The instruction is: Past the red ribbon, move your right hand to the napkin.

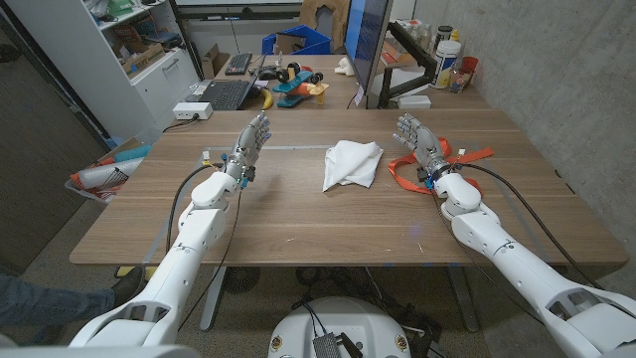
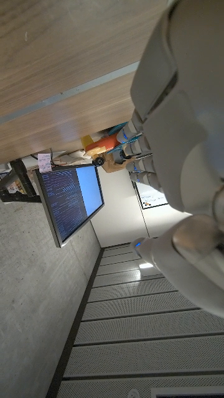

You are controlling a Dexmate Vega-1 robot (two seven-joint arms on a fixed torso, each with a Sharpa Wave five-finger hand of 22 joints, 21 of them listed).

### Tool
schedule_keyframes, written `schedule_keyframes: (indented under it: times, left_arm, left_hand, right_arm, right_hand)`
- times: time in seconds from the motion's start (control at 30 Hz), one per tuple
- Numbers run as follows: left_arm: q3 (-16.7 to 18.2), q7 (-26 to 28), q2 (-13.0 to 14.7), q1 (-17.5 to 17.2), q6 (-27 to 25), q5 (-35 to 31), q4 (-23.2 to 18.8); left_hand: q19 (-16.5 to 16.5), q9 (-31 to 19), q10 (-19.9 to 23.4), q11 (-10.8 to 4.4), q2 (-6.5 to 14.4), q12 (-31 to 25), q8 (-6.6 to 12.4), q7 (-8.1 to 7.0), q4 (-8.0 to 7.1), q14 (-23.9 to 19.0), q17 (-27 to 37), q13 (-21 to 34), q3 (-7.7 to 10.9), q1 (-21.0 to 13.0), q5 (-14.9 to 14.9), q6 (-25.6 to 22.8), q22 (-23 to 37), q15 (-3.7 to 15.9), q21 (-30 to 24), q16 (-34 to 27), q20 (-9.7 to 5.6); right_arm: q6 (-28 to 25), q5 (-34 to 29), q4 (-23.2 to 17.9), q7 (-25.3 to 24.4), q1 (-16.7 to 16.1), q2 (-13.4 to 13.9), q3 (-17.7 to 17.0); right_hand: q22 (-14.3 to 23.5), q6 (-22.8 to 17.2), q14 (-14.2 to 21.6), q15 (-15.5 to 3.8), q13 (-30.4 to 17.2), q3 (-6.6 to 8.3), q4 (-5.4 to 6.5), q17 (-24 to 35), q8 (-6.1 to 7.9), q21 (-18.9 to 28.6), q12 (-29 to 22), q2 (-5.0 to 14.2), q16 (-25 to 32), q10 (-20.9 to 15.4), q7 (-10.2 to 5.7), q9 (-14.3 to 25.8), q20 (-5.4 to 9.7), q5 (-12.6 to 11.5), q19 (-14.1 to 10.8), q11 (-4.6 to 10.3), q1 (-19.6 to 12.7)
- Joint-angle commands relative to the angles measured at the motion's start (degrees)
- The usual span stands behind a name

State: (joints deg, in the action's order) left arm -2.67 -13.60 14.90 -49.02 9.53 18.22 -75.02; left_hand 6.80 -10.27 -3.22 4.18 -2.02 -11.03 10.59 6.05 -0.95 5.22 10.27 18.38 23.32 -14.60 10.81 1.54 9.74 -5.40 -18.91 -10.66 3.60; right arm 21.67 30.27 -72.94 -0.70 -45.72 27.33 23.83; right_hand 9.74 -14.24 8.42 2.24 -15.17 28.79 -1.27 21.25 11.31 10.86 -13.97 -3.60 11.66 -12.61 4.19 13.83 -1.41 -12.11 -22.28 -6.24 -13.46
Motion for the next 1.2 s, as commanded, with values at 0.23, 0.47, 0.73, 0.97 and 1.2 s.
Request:
schedule_keyframes:
  times: [0.23,0.47,0.73,0.97,1.2]
  left_arm:
    - [0.95,-0.27,-0.56,-0.63,-0.42,-0.93,-1.16]
    - [1.05,-0.17,-0.29,-0.96,-0.48,-0.96,-1.71]
    - [1.13,-0.47,-0.03,-1.01,-0.76,-0.78,-1.65]
    - [0.96,-0.63,0.13,-0.63,-0.87,-1.04,-1.41]
    - [0.86,-0.64,0.04,-0.49,-0.9,-1.15,-1.28]
  left_hand:
    - [-0.08,-0.07,0.31,0.06,0.73,-0.39,0.32,0.06,0.37,0.02,0.16,-0.19,0.51,-0.24,0.1,-0.55,0.25,-0.1,0.27,-0.19,0.13]
    - [-0.11,-0.06,0.27,0.07,0.84,-0.39,0.31,0.09,0.46,0.0,0.16,-0.4,0.53,-0.27,0.07,-0.59,0.25,-0.17,0.43,-0.2,0.11]
    - [-0.17,-0.06,0.23,0.07,0.97,-0.4,0.3,0.06,0.57,0.01,0.15,-0.68,0.56,-0.32,0.02,-0.62,0.26,-0.25,0.63,-0.19,0.08]
    - [-0.22,-0.05,0.23,0.08,1.09,-0.41,0.28,0.03,0.67,0.01,0.15,-0.91,0.59,-0.35,-0.02,-0.65,0.26,-0.21,0.79,-0.18,0.08]
    - [-0.27,-0.04,0.2,0.05,1.19,-0.42,0.28,0.03,0.77,0.07,0.15,-1.16,0.6,-0.38,-0.06,-0.73,0.27,-0.28,0.97,-0.15,0.04]
  right_arm:
    - [2.01,-4.57,0.09,-2.31,0.51,-0.04,1.26]
    - [1.61,-6.26,-0.34,-3.11,0.83,0.32,1.86]
    - [1.45,-6.81,-0.85,-3.34,0.98,0.04,2.35]
    - [1.54,-8.29,-1.92,-4.13,0.87,0.55,2.62]
    - [1.86,-9.24,-2.04,-4.5,1.1,0.56,2.89]
  right_hand:
    - [0.13,-0.52,0.76,-0.41,0.12,-0.07,-0.12,-0.2,0.3,0.49,-0.03,0.14,0.26,-0.85,-0.67,-0.18,0.26,-0.53,-0.79,0.11,0.0]
    - [0.13,-0.78,0.91,-0.54,0.3,-0.09,-0.18,-0.41,0.37,0.51,0.04,0.19,0.25,-1.07,-0.98,-0.36,0.31,-0.6,-0.91,0.01,0.05]
    - [0.13,-0.74,0.96,-0.57,0.52,-0.16,-0.21,-0.65,0.31,0.47,0.2,0.24,0.2,-1.14,-1.48,-0.57,0.32,-0.68,-0.91,0.22,0.18]
    - [0.13,-0.69,0.95,-0.6,0.66,-0.2,-0.25,-0.83,0.27,0.43,0.3,0.25,0.14,-1.2,-1.63,-0.72,0.31,-0.74,-0.85,0.37,0.25]
    - [0.13,-0.57,0.92,-0.65,0.78,-0.25,-0.26,-0.97,0.2,0.37,0.39,0.27,0.1,-1.24,-1.77,-0.83,0.26,-0.78,-0.75,0.51,0.34]
